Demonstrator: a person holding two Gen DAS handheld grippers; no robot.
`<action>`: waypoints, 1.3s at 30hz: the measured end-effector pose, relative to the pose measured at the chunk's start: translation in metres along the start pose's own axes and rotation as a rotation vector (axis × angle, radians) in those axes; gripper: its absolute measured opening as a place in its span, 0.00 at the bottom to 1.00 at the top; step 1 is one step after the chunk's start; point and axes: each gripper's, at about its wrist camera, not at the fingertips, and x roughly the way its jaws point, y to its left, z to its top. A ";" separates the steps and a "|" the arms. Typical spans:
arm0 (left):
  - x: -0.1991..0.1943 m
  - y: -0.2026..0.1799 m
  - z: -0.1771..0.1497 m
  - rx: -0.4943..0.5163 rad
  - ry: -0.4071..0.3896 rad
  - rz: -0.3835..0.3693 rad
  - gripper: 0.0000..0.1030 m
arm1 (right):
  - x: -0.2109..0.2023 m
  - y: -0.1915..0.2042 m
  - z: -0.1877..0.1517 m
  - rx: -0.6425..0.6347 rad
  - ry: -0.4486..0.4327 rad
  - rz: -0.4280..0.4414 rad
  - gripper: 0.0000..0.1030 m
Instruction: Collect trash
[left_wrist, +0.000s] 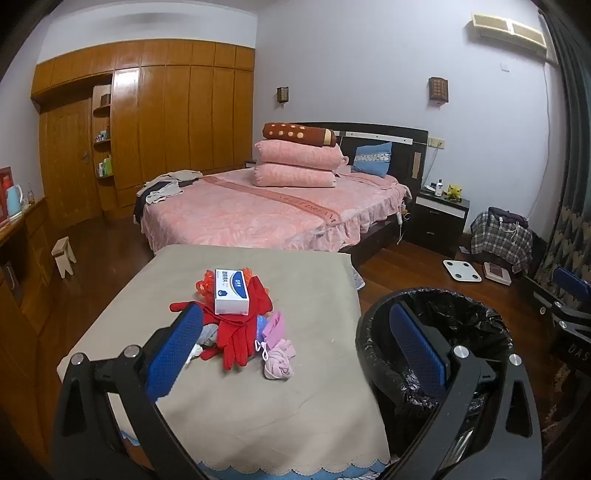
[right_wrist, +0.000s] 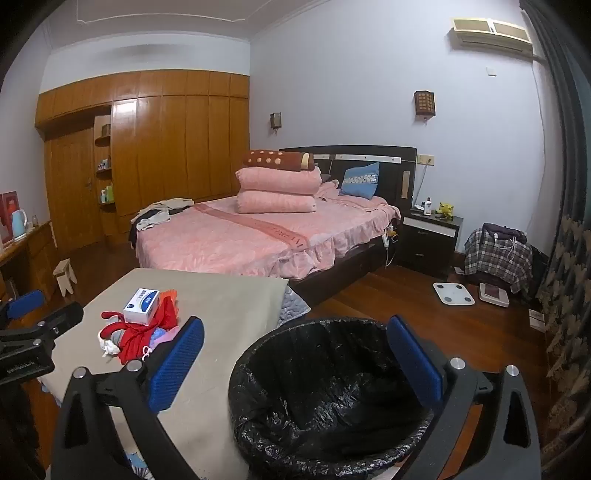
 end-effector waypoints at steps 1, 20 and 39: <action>0.000 0.000 0.000 -0.002 -0.002 0.002 0.95 | 0.000 0.000 0.000 -0.002 0.002 -0.001 0.94; 0.001 0.002 -0.001 -0.002 -0.001 0.000 0.95 | 0.001 0.001 -0.001 -0.003 -0.001 -0.003 0.94; -0.002 0.001 -0.001 0.003 0.000 0.001 0.95 | 0.003 0.000 0.000 -0.002 0.005 0.000 0.94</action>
